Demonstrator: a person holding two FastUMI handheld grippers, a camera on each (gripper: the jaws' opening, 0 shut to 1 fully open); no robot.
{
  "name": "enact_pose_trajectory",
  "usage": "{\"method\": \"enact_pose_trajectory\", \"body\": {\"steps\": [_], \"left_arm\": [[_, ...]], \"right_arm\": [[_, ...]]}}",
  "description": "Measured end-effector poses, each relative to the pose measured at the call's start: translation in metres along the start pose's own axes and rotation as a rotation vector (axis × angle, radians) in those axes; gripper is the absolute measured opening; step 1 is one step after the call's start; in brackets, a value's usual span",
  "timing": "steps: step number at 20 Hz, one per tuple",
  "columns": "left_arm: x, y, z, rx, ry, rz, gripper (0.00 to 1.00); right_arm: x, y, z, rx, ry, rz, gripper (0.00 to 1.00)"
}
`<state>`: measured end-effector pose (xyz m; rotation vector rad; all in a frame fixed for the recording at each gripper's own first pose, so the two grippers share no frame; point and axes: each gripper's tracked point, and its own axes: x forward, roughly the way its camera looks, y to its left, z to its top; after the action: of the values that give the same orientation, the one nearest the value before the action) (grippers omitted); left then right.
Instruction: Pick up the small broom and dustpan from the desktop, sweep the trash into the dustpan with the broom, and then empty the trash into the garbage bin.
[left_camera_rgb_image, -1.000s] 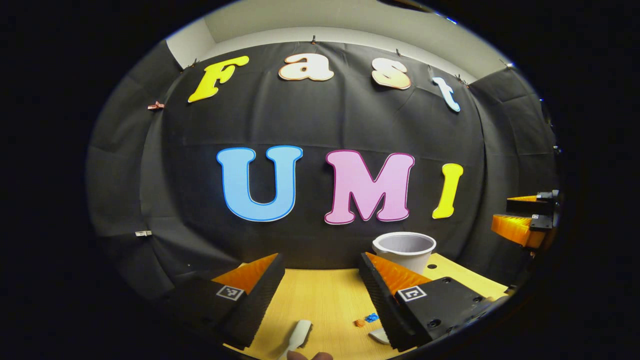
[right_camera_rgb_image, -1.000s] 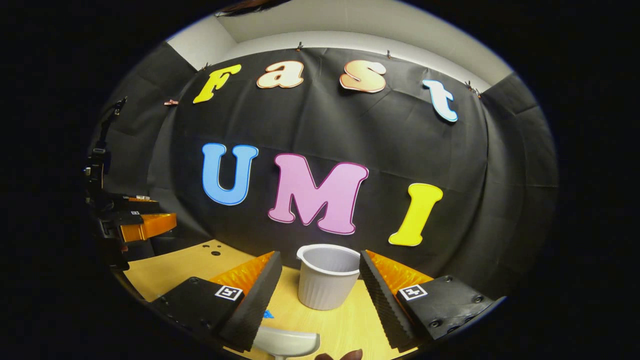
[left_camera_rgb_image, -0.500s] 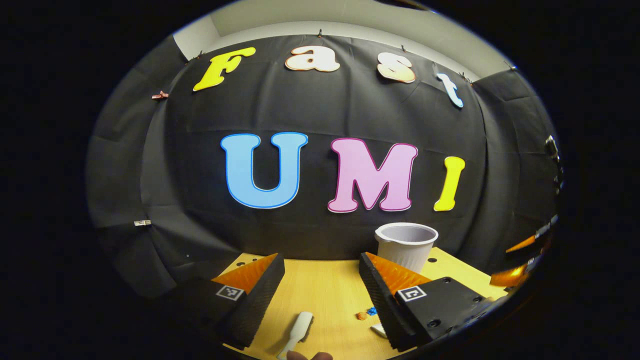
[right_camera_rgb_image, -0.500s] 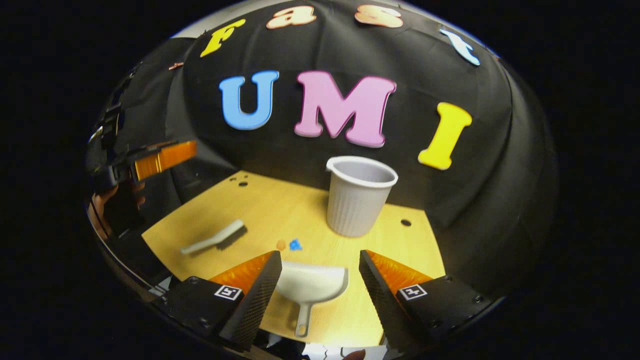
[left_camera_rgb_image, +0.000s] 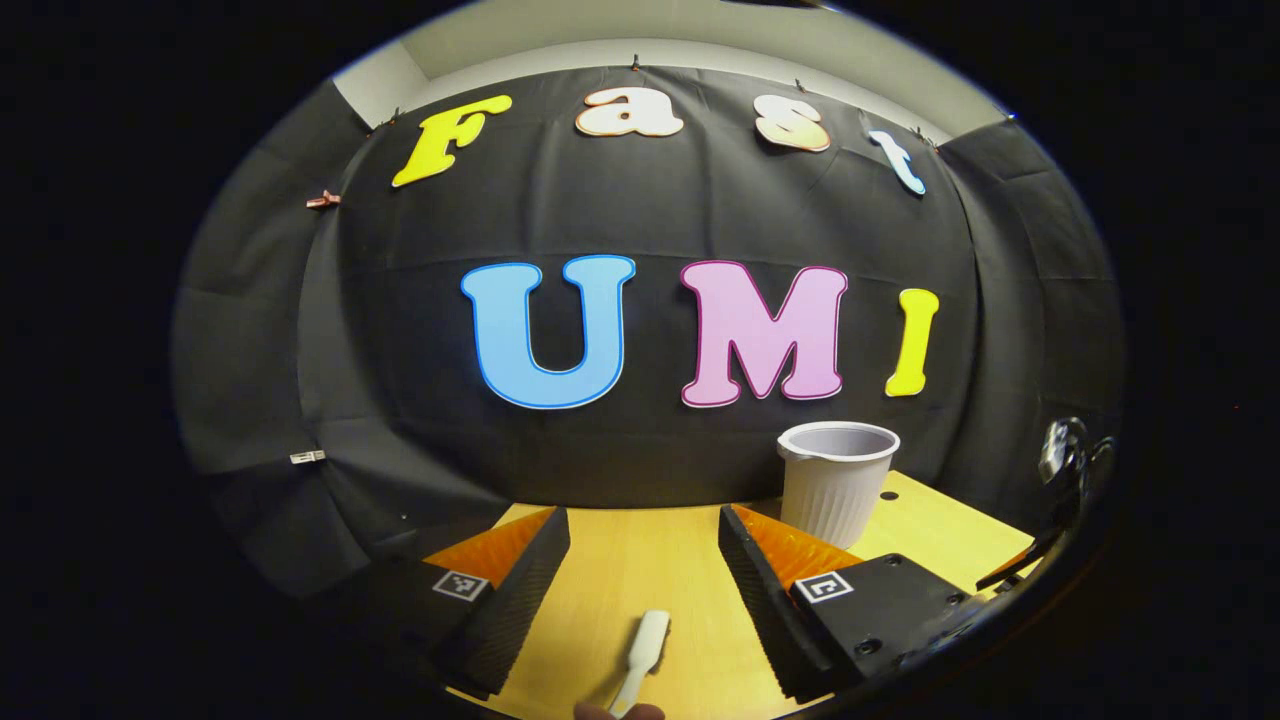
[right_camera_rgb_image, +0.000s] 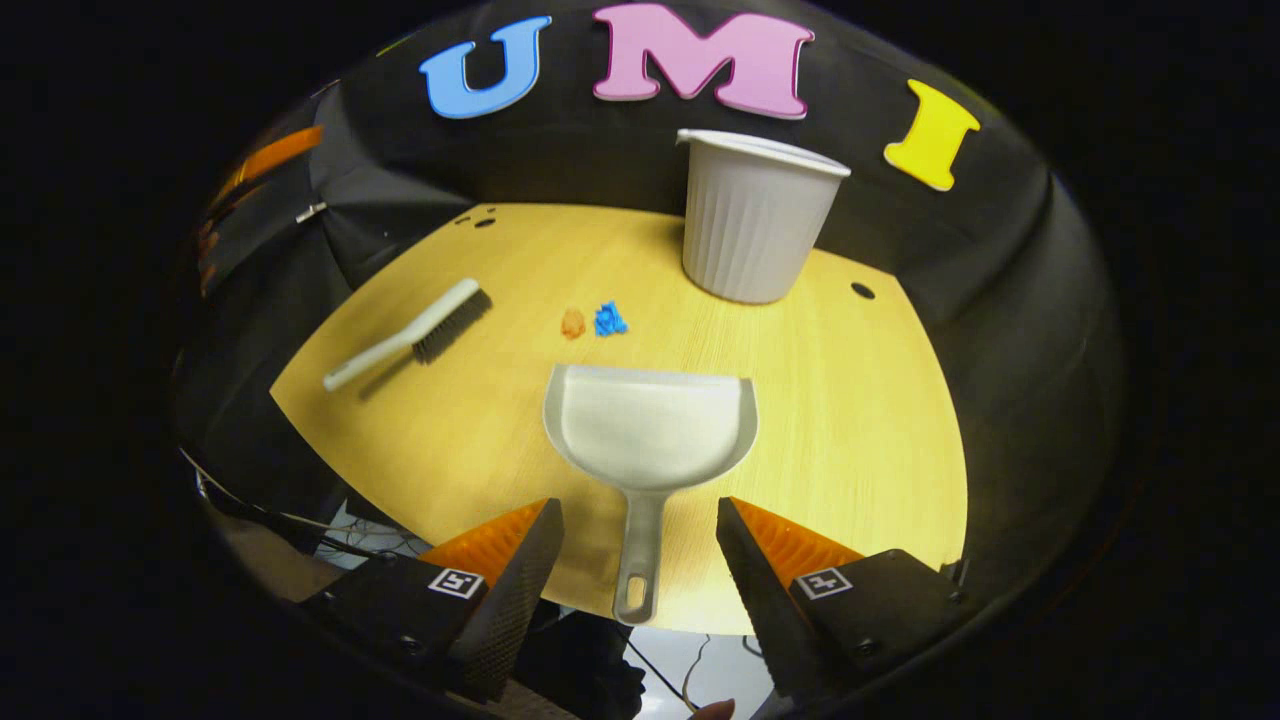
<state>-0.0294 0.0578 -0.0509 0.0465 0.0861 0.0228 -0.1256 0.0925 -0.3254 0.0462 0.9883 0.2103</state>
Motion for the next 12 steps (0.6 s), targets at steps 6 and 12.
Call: {"method": "enact_pose_trajectory", "body": {"steps": [6,12], "left_arm": [[0.0,0.021,-0.009,0.014,0.016,0.01,0.95],[0.01,0.031,-0.019,0.016,0.041,0.009,0.95]], "right_arm": [[0.066,0.011,-0.033,0.026,0.148,-0.002,0.96],[0.108,0.001,-0.045,0.086,0.232,-0.053,0.93]]}}
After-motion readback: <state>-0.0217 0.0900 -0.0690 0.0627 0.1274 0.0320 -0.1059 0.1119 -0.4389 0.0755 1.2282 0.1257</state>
